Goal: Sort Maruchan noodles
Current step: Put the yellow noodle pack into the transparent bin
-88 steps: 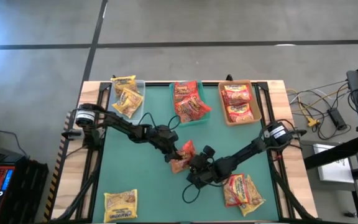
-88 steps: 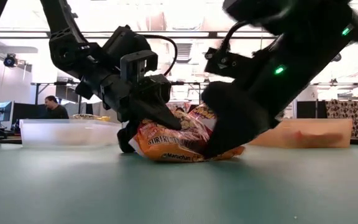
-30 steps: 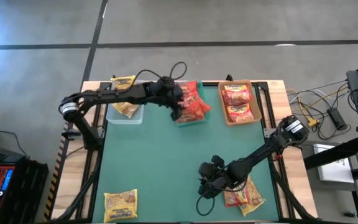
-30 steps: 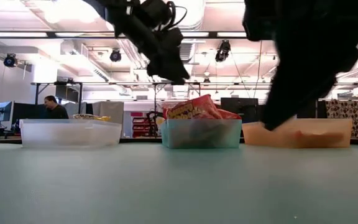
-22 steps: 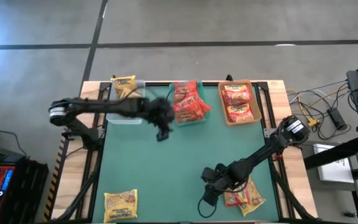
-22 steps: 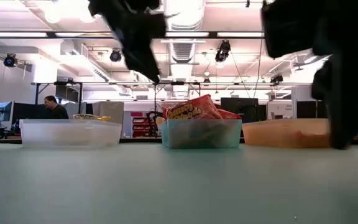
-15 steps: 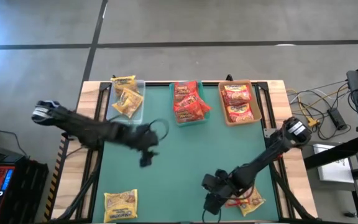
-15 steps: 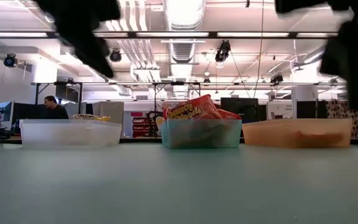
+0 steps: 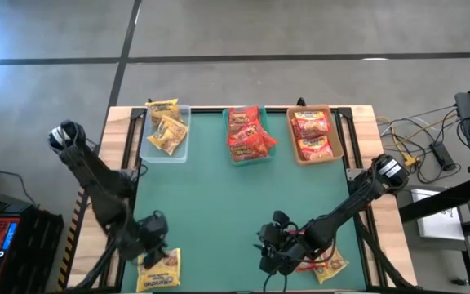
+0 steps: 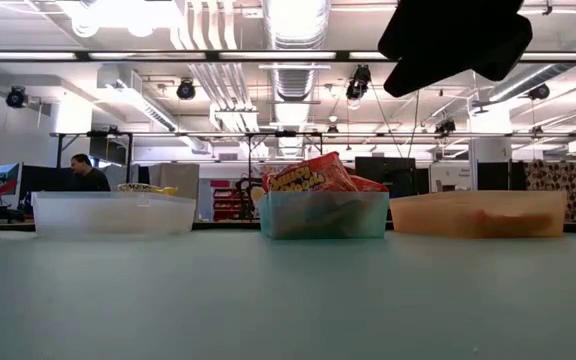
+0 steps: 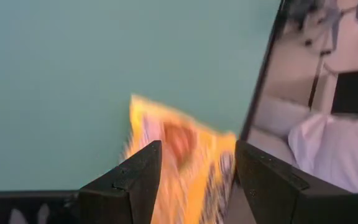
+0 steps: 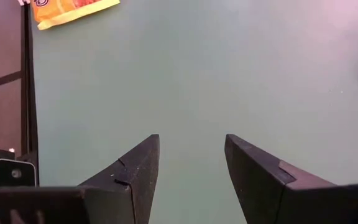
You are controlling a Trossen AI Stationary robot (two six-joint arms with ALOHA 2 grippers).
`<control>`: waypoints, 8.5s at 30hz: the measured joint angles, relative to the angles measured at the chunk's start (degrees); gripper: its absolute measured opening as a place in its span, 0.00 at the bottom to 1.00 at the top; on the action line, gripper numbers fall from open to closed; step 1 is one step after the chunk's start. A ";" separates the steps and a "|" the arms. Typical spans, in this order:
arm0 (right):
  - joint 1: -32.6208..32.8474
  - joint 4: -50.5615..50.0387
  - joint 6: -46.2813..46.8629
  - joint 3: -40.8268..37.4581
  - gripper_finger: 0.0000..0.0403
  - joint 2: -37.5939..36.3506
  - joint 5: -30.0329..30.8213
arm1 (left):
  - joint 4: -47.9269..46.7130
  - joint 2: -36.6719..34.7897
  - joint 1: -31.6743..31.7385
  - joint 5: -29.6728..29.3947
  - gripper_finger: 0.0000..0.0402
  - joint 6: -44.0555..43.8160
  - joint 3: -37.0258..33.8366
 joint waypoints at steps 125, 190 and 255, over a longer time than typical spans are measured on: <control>-6.44 -15.46 16.98 4.76 0.43 12.94 8.77 | 38.15 28.83 46.31 -10.87 0.29 57.51 0.70; -21.05 -13.43 -4.73 -2.78 0.45 -2.54 -13.65 | 35.66 32.60 31.05 -11.26 0.24 45.19 -0.27; -34.28 20.58 -5.70 -7.96 0.81 4.66 -39.38 | 42.70 32.62 30.94 -15.56 0.24 43.01 -5.36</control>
